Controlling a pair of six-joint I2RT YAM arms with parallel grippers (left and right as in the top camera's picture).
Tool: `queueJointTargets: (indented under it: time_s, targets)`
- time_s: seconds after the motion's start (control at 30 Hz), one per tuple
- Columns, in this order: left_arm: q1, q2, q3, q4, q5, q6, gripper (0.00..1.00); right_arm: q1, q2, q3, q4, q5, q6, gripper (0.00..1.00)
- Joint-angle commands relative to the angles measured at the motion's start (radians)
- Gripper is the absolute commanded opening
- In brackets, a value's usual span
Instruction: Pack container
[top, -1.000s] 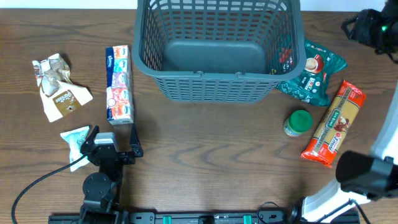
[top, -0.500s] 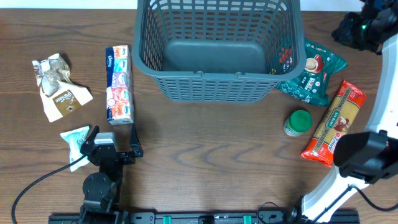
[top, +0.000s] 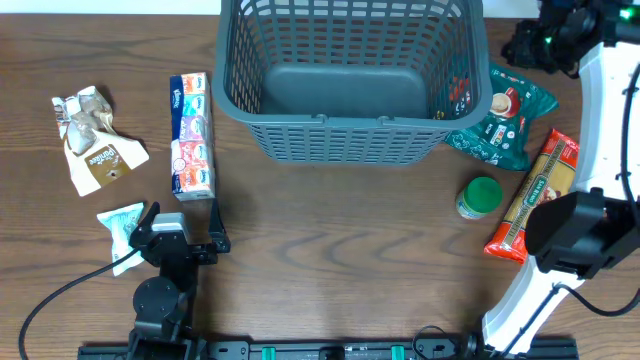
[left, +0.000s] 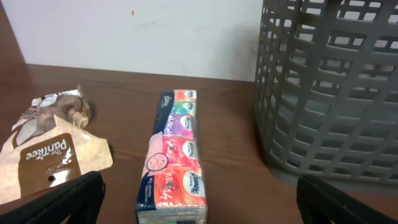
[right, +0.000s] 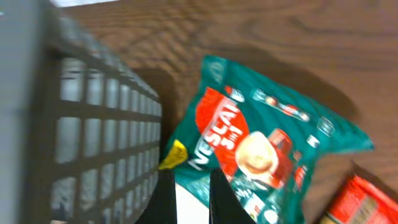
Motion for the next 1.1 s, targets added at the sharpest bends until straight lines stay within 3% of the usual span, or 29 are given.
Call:
queueJointTargets:
  time_s: [0.0, 1.07]
  targets:
    - [-0.001, 0.002, -0.012, -0.043, -0.012, -0.005, 0.99, 0.026, 0.0, 0.011, 0.019, -0.059, -0.05, 0.01]
    - [-0.001, 0.002, -0.012, -0.043, -0.012, -0.005, 0.98, 0.122, 0.0, 0.011, 0.042, -0.119, -0.104, 0.01]
